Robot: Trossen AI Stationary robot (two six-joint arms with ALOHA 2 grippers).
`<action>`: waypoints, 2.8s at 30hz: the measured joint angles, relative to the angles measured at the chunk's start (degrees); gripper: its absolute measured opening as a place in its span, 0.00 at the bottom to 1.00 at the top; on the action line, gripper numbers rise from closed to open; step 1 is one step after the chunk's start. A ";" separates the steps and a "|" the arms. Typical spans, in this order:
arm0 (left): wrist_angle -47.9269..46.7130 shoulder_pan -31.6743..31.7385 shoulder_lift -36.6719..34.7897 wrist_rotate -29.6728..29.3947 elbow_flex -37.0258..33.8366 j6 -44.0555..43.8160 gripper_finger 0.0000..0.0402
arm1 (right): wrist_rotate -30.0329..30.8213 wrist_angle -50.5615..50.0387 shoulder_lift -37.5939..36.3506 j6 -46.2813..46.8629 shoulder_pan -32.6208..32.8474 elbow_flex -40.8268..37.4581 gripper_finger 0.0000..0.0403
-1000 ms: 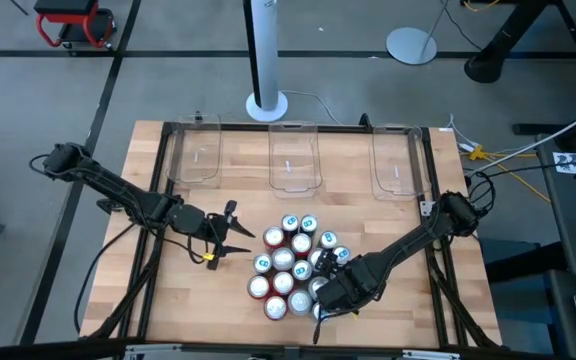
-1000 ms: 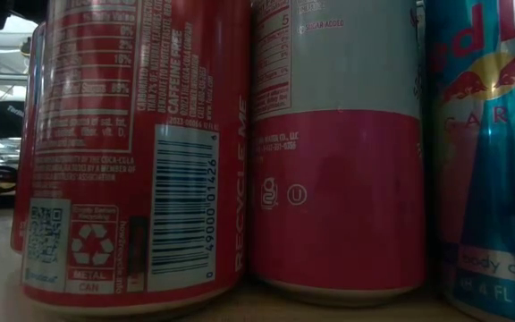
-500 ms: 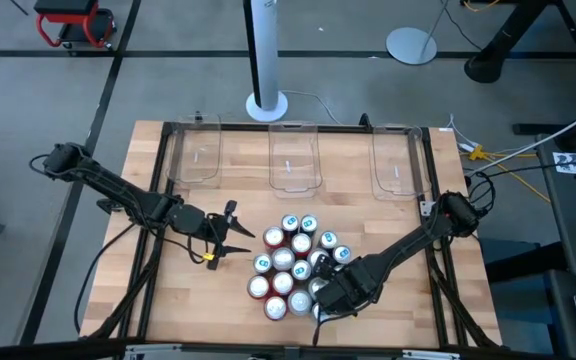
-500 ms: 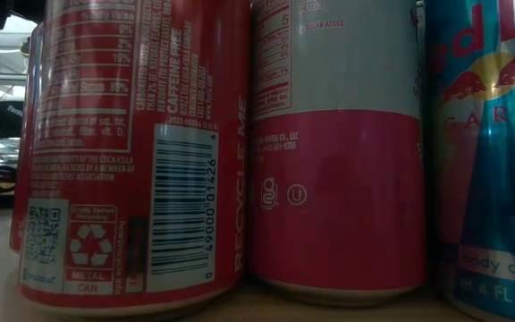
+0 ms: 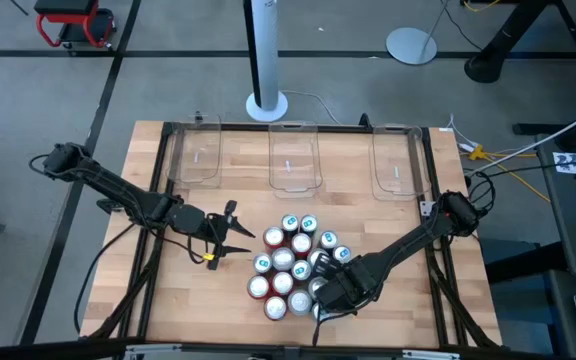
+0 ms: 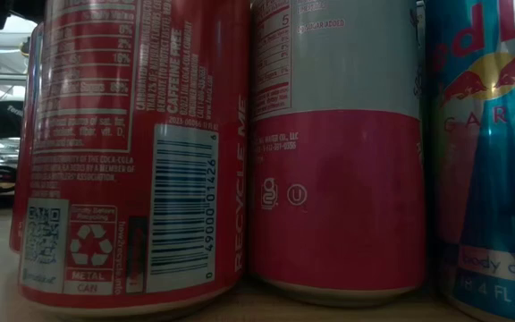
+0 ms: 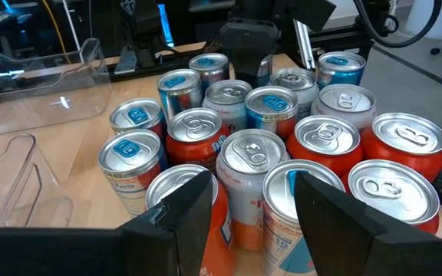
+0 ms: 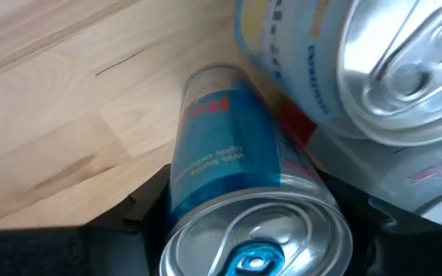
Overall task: Sort soda cans
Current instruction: Put the blue soda can into the top right transparent bin
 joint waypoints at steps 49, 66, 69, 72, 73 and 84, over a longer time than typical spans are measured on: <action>0.09 0.01 -0.04 -0.02 0.00 1.60 0.44 | 6.85 -18.68 -21.76 30.27 7.74 -6.41 0.57; 0.47 0.05 -0.04 0.00 0.00 0.85 0.44 | 13.62 -18.64 -32.94 25.15 -12.38 -12.87 0.57; 0.46 0.05 -0.02 0.00 0.00 0.92 0.44 | 14.50 -18.61 -33.72 22.00 -17.87 -12.87 0.57; 0.44 0.05 -0.02 -0.02 0.00 0.92 0.44 | 15.92 -18.63 -34.03 18.24 -23.67 -12.87 0.57; 0.46 0.05 -0.02 -0.01 0.00 0.94 0.44 | 16.52 -18.61 -34.03 17.69 -25.73 -12.87 0.57; 0.46 0.03 -0.02 -0.01 0.00 1.09 0.44 | 16.41 -18.60 -34.03 4.76 -45.77 -12.87 0.57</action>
